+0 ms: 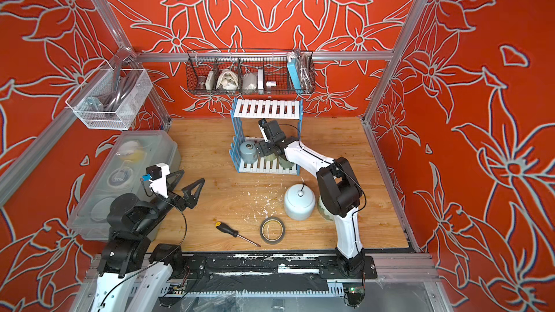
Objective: Remove the tea canisters from the shelf
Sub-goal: Pick up the tea canister from the shelf.
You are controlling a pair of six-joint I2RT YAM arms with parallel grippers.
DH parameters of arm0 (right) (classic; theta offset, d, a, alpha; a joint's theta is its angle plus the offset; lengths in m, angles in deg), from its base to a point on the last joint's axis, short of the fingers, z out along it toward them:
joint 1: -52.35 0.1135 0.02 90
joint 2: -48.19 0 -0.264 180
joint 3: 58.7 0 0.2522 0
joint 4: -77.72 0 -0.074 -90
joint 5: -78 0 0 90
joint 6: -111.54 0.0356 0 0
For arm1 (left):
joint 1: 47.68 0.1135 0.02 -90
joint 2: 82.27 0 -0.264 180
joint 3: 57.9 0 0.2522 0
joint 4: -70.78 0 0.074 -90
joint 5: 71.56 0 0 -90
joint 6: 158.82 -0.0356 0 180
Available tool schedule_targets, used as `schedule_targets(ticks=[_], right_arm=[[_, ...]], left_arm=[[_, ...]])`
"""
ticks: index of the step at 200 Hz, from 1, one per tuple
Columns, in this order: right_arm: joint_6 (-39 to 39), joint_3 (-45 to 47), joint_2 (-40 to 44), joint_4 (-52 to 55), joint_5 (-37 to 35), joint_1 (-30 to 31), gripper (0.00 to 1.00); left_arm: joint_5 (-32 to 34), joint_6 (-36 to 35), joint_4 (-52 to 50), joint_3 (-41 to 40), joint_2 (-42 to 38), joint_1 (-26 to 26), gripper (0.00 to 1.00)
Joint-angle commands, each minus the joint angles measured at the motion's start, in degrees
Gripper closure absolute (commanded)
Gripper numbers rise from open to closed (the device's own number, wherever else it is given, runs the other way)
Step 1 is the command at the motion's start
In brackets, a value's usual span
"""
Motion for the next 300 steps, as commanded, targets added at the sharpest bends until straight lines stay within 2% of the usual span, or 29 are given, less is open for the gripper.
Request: schedule_targets(ticks=[1, 16, 42, 64, 88, 117, 136, 159, 184, 198, 210, 227, 244, 259, 282, 300], right_arm=[[-1.31, -2.40, -2.39, 2.34, -1.29, 0.18, 0.01], [-0.92, -2.28, -2.80, 2.68, -1.02, 0.18, 0.01], [-1.80, -2.46, -3.73, 2.38, -0.68, 0.00, 0.01], [-0.56, -2.75, -4.66, 2.92, -0.32, -0.47, 0.01], [-0.78, -3.33, -5.66, 2.93, 0.36, -0.67, 0.01], [-0.16, -3.36, -6.28, 3.38, -0.06, -0.77, 0.01], [-0.82, -3.27, -6.35, 2.87, -0.07, -0.78, 0.05], [-0.64, -3.22, -6.01, 3.24, -0.63, -0.85, 0.12], [-1.22, -3.21, -5.09, 3.29, -0.73, -0.83, 0.22], [-0.61, -3.18, -4.48, 3.50, -1.51, -0.79, 0.28], [-0.04, -3.38, -3.97, 4.17, -1.46, -0.78, 0.29], [-0.22, -4.05, -3.06, 5.17, -1.53, -0.80, 0.32], [0.18, -3.83, -1.42, 5.26, -2.28, -0.79, 0.38], [1.30, -3.28, 0.24, 5.47, -1.81, -0.77, 0.40], [1.60, -3.38, 2.62, 6.28, -1.18, -0.72, 0.40], [2.37, -2.83, 4.59, 6.40, -1.32, -0.67, 0.41]], left_arm=[[-1.06, -0.22, 1.49, -0.66, -0.46, -0.10, 0.01], [-2.73, -0.11, 1.68, -0.73, -0.13, 0.33, 0.01], [0.08, -0.14, 1.45, -0.65, -0.23, 0.19, 0.01], [-2.39, -0.02, 1.86, -0.80, -0.04, 0.50, 0.01], [0.39, -0.06, 1.44, -0.67, -0.06, 0.35, 0.01], [-2.08, 0.05, 1.75, -0.80, 0.14, 0.51, 0.01], [0.22, -0.05, 1.50, -0.74, -0.06, 0.35, 0.01], [-1.92, -0.04, 1.87, -0.88, -0.05, 0.49, 0.01], [0.82, -0.30, 1.15, -0.62, -0.10, 0.43, 0.01], [-0.58, -0.13, 2.01, -1.03, -0.31, 0.34, 0.01], [-1.55, -0.13, 1.92, -0.93, 0.03, 0.58, 0.01], [0.59, -0.30, 1.12, -0.51, 0.02, 0.54, 0.01], [0.02, -0.30, 1.92, -0.94, -0.47, 0.08, 0.01], [-1.43, -0.34, 1.73, -0.83, -0.14, 0.36, 0.01], [2.04, -0.82, 0.48, -0.11, -0.58, 0.05, 0.01], [0.79, -0.92, 0.83, -0.19, -0.72, -0.02, 0.01]])
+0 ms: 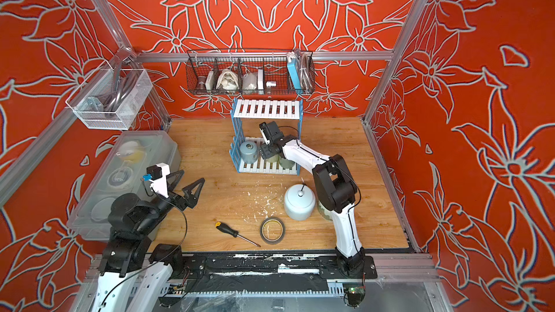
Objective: Remove the tea canisters from the shelf
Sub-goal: Pick up the tea canister from the shelf.
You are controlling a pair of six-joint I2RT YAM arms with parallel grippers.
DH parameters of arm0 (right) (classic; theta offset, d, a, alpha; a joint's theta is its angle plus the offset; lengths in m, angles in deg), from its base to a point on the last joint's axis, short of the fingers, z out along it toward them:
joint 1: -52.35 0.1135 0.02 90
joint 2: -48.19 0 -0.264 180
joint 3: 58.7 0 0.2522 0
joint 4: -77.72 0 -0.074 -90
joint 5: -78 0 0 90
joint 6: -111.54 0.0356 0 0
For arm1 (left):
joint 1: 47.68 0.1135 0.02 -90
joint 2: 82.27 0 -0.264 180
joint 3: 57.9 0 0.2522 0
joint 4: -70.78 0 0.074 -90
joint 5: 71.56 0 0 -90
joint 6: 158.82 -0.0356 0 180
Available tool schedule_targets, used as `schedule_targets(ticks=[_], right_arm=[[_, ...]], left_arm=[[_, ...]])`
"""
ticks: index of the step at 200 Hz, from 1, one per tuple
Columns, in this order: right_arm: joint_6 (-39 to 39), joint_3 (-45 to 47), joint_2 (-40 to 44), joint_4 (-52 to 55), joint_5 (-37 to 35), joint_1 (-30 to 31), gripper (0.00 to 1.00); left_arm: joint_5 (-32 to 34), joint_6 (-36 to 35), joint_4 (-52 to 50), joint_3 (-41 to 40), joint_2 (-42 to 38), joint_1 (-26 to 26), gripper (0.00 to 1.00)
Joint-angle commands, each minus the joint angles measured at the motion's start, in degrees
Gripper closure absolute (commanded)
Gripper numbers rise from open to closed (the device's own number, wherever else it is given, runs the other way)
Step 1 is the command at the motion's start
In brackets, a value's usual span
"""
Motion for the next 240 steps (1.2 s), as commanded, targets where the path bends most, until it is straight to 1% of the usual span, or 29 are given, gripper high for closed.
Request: schedule_targets(ticks=[1, 12, 32, 57, 79, 106, 129, 155, 172, 182, 203, 226, 240], right_arm=[[1.76, -0.21, 6.60, -0.50, -0.92, -0.03, 0.41], [2.14, -0.16, 7.76, -0.11, -0.48, 0.03, 0.41], [1.71, -0.14, 9.96, 0.54, 0.11, 0.13, 0.42], [2.40, 1.52, 13.38, 0.43, 0.73, 0.54, 0.44], [1.51, 1.59, 15.87, 1.92, 1.40, 1.35, 0.44], [1.40, 4.42, 19.73, 0.93, 0.82, 2.58, 0.46], [0.58, 4.52, 21.20, 2.23, 0.44, 3.28, 0.47], [0.91, 6.79, 23.60, 1.73, -0.07, 3.90, 0.48], [0.61, 6.57, 24.75, 3.21, 0.14, 4.47, 0.49], [0.01, 7.35, 25.93, 3.24, -0.37, 5.10, 0.49], [0.16, 9.91, 28.55, 2.60, -0.59, 6.29, 0.50], [-0.26, 11.51, 30.80, 3.75, -0.47, 7.93, 0.50], [-0.56, 14.19, 32.51, 2.59, -0.72, 9.16, 0.50]], left_arm=[[-0.23, -0.85, 0.48, 0.42, -0.68, -0.24, 0.01], [-0.52, -0.93, 0.04, 0.64, -0.30, 0.03, 0.01], [1.37, -0.96, -0.20, 0.56, -0.54, -0.36, 0.01], [-1.13, -0.84, 0.46, 0.33, -0.41, 0.09, 0.01], [1.45, -1.03, -0.27, 0.53, -0.33, -0.04, 0.01], [-1.50, -0.74, 0.73, 0.07, -0.17, 0.12, 0.01], [1.33, -0.94, -0.07, 0.39, -0.09, 0.08, 0.01], [-1.41, -0.76, 0.73, 0.07, 0.10, 0.26, 0.01], [0.82, -1.03, -0.21, 0.51, 0.35, 0.31, 0.01], [1.18, -0.94, 0.27, 0.11, 0.11, 0.06, 0.01], [-1.41, -0.76, 0.82, 0.01, 0.38, 0.33, 0.01], [1.51, -1.11, -0.18, 0.41, 0.53, 0.30, 0.01], [0.18, -0.95, 0.61, 0.07, 0.33, 0.10, 0.01]])
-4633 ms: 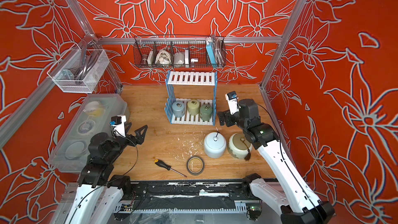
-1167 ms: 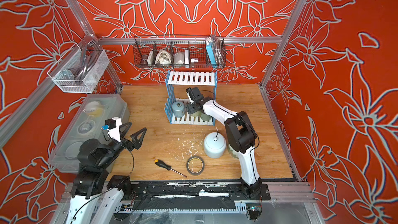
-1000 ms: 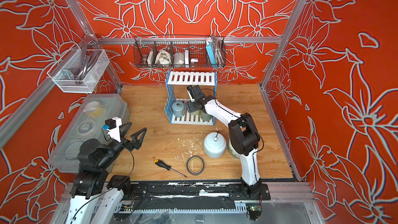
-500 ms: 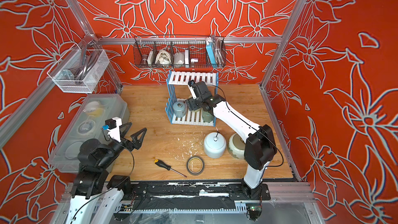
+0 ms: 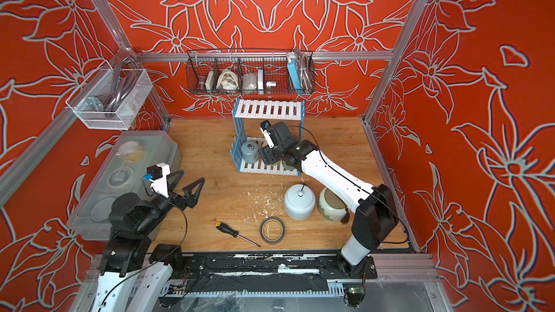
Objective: Remove the tea canisters from the shelf
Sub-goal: Pick up the tea canister from the shelf, then place the tea canister at the center of the board.
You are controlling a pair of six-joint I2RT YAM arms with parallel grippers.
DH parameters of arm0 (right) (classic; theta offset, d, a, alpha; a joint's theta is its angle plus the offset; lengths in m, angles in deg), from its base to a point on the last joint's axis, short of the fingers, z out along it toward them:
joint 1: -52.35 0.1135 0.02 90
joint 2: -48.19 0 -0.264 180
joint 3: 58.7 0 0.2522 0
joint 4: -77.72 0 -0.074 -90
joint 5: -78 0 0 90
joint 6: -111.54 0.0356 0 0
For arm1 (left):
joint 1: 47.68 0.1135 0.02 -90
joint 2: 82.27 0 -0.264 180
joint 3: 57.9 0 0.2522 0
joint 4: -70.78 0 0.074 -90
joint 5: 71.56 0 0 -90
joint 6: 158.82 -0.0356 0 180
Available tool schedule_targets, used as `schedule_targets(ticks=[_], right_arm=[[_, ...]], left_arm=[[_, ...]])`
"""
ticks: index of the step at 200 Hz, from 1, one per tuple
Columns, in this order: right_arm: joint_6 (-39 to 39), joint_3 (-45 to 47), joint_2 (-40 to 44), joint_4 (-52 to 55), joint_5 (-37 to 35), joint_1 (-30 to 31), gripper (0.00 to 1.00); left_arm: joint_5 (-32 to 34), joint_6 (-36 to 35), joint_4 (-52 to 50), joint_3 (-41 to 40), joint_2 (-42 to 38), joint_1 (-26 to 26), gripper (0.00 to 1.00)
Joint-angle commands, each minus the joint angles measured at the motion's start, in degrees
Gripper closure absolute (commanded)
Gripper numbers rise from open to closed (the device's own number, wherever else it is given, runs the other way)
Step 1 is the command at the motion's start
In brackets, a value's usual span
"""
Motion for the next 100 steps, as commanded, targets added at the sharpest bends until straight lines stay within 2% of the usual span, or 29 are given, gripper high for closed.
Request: schedule_targets(ticks=[1, 14, 37, 61, 87, 100], right_arm=[[-1.05, 1.94, 5.44, -4.44, -1.18, 2.14, 0.50], [-0.87, 4.12, 6.58, -5.32, -0.35, 3.06, 0.50], [-1.52, 6.46, 7.33, -4.91, 0.98, 4.91, 0.50], [-1.87, 10.19, 8.01, -7.32, 1.99, 6.60, 0.50], [-1.89, 13.21, 8.25, -9.49, 4.62, 7.70, 0.50], [-2.36, 15.35, 8.24, -11.86, 5.67, 8.32, 0.51]], left_arm=[[-0.53, -0.77, 0.96, 0.08, 0.04, 0.00, 0.01], [-1.61, -0.74, 0.72, 0.19, 0.33, 0.51, 0.01], [0.94, -0.94, 0.11, 0.43, 0.33, 0.35, 0.01], [-1.75, -0.68, 0.93, 0.07, 0.38, 0.66, 0.01], [1.11, -1.03, 0.11, 0.40, 0.33, 0.46, 0.01], [-0.44, -0.86, 0.93, -0.07, 0.22, 0.43, 0.01]])
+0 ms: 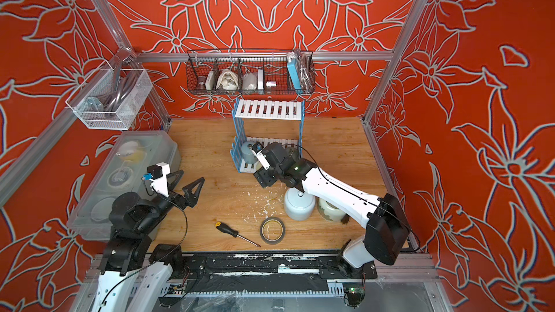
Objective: Remove the tea canisters from the shelf
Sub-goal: Place the tea canister at the center of the board.
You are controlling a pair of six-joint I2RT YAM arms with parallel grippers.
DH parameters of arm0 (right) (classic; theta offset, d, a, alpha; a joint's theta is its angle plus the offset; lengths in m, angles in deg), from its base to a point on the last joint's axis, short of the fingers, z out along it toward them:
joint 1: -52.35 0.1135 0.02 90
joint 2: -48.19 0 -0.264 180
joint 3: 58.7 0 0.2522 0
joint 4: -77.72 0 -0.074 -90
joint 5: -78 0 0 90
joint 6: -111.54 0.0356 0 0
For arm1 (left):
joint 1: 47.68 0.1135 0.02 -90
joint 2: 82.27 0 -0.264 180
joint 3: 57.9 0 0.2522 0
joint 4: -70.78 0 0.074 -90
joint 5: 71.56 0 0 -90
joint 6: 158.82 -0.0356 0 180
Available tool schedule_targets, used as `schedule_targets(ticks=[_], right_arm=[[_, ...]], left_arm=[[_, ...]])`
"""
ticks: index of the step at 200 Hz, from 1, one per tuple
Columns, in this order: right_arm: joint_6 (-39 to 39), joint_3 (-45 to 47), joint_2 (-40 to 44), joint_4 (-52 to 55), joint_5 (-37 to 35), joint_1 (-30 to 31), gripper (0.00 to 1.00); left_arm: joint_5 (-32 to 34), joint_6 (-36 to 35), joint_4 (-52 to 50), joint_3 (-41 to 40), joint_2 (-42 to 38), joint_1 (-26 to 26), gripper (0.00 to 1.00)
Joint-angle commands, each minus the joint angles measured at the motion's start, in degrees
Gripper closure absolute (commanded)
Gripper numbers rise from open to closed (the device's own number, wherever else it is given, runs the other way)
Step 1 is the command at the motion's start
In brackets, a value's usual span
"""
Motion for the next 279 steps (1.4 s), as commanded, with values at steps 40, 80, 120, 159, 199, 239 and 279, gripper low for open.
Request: schedule_targets(ticks=[40, 80, 120, 159, 199, 239, 279], right_arm=[[-3.20, 3.93, 1.17, -8.04, 5.22, 1.65, 0.51], [-4.70, 5.71, 0.01, -7.79, 8.46, 1.77, 0.51], [-7.63, 8.29, -1.08, -7.90, 7.49, 1.78, 0.51], [-8.03, 10.87, -2.17, -10.54, 8.49, 1.80, 0.51], [-8.65, 13.02, -2.70, -12.56, 9.29, 1.74, 0.50], [-10.31, 14.48, -2.89, -13.58, 11.33, 1.80, 0.48], [-11.00, 15.17, -3.14, -14.08, 10.73, 1.85, 0.43]], left_arm=[[0.61, -0.97, 0.57, 0.05, -0.15, 0.09, 0.01], [0.76, -1.08, -0.04, 0.41, 0.13, 0.27, 0.01], [-0.43, -1.11, -0.03, 0.40, 0.36, 0.39, 0.01], [-1.46, -0.82, 0.76, -0.13, 0.15, 0.47, 0.01], [-1.29, -0.70, 1.37, -0.46, -0.03, 0.26, 0.01], [0.13, -0.73, 1.54, -0.70, -0.15, 0.15, 0.01], [1.03, -0.92, 0.56, -0.28, 0.02, 0.25, 0.01]])
